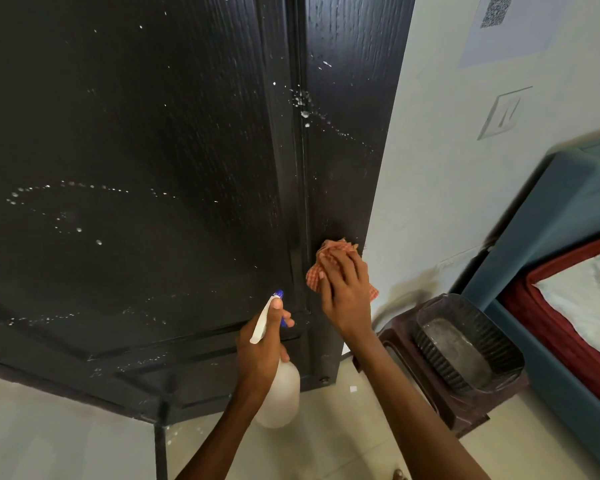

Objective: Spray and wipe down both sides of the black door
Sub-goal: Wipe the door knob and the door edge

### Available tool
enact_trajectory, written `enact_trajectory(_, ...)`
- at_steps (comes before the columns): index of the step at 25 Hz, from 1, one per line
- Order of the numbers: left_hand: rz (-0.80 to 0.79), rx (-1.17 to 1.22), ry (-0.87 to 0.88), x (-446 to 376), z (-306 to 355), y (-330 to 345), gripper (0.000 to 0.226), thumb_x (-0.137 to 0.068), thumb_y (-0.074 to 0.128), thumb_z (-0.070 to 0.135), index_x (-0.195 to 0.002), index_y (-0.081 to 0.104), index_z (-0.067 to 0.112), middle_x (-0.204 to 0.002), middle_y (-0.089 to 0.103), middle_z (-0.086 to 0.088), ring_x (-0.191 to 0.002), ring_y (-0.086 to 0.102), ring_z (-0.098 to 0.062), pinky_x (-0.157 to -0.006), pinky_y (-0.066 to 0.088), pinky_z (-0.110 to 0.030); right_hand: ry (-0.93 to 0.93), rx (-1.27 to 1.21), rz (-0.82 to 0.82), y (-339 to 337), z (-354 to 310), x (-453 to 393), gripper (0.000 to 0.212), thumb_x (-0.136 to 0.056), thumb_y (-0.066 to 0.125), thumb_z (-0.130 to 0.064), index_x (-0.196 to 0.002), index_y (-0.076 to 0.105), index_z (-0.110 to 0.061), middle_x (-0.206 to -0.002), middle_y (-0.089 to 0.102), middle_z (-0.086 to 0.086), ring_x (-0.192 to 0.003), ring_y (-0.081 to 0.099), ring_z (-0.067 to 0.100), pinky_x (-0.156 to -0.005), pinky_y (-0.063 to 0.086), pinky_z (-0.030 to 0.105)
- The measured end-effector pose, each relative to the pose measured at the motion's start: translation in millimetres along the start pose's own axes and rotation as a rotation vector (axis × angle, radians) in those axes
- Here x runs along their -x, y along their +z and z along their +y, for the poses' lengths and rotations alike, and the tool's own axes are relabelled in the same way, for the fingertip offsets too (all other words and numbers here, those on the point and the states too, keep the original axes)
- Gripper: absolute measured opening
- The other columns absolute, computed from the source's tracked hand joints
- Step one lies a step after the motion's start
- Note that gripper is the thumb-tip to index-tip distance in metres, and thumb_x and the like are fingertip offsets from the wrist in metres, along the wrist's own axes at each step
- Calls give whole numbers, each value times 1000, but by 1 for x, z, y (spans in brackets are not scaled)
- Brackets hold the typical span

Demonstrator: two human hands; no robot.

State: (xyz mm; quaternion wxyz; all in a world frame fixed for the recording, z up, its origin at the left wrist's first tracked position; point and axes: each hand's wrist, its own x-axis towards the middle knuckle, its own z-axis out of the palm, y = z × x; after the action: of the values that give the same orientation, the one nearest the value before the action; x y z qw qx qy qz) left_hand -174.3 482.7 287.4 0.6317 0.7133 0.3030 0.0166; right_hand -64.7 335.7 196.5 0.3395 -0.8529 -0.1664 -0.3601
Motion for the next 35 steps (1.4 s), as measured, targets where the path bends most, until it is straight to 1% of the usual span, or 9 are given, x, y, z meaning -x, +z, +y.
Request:
enact_trajectory(4,-25,-3,-8,6,5,10,40,-92,50,53,-83,65,17,-74,63,-3,-57,56,-17,-35,40,-8,-164,174,-117,-7,20,-6,44,-103,57,-36,-140,64,-14,-149,57,7,-144,45,29,-120,36,48)
enact_trajectory(7,-54,15,18,8,7,15,60,-77,46,66,-95,71,14,-77,67,-4,-54,57,-14,-45,49,-20,384,-210,-22,-1,-3,-1,44,-106,48,-41,-146,54,-24,-154,47,-3,-141,41,10,-120,35,30)
enact_trajectory(12,-34,10,35,7,7,9,54,-84,44,66,-89,69,18,-75,66,-2,-48,55,-11,-49,48,-23,1235,-1195,317,-4,-42,-19,45,-106,43,-55,-138,58,-28,-130,69,-3,-117,67,18,-110,48,46)
enact_trajectory(17,7,-1,44,5,11,-3,41,-94,44,57,-82,64,23,-72,62,0,-46,55,-10,-47,48,-20,1532,-1670,327,-6,-55,-13,63,-106,33,-61,-138,60,-15,-122,74,13,-111,71,31,-88,56,44)
enact_trajectory(24,28,0,111,3,10,-8,45,-99,42,52,-86,68,18,-68,61,1,-48,52,-12,-45,46,-14,1433,-1520,192,-19,-52,19,57,-105,38,-58,-146,54,-21,-137,67,9,-126,64,31,-104,51,45)
enact_trajectory(28,30,52,95,-1,7,-7,51,-93,44,59,-88,70,15,-78,70,-2,-42,50,-11,-48,47,-23,1134,-1047,31,-15,-46,59,56,-108,47,-38,-159,24,-37,-157,42,-11,-144,45,26,-120,36,52)
enact_trajectory(30,39,67,62,-3,9,-6,43,-97,46,53,-83,67,18,-85,71,-3,-49,51,-16,-52,47,-27,866,-740,-96,-16,-31,66,63,-108,51,-37,-159,15,-46,-159,28,-22,-147,34,7,-121,35,39)
enact_trajectory(32,32,48,56,-4,10,-6,40,-99,46,51,-82,66,20,-87,71,-4,-52,53,-18,-54,47,-27,593,-442,-145,-21,-8,60,66,-106,57,-22,-162,23,-30,-163,28,-5,-140,29,-15,-114,33,15)
enact_trajectory(35,40,51,50,-5,12,-7,38,-100,46,49,-80,65,22,-82,68,-3,-55,53,-18,-56,47,-26,382,-280,-198,-35,21,42,59,-100,65,-22,-154,40,-16,-151,42,13,-128,38,-11,-101,33,-2)
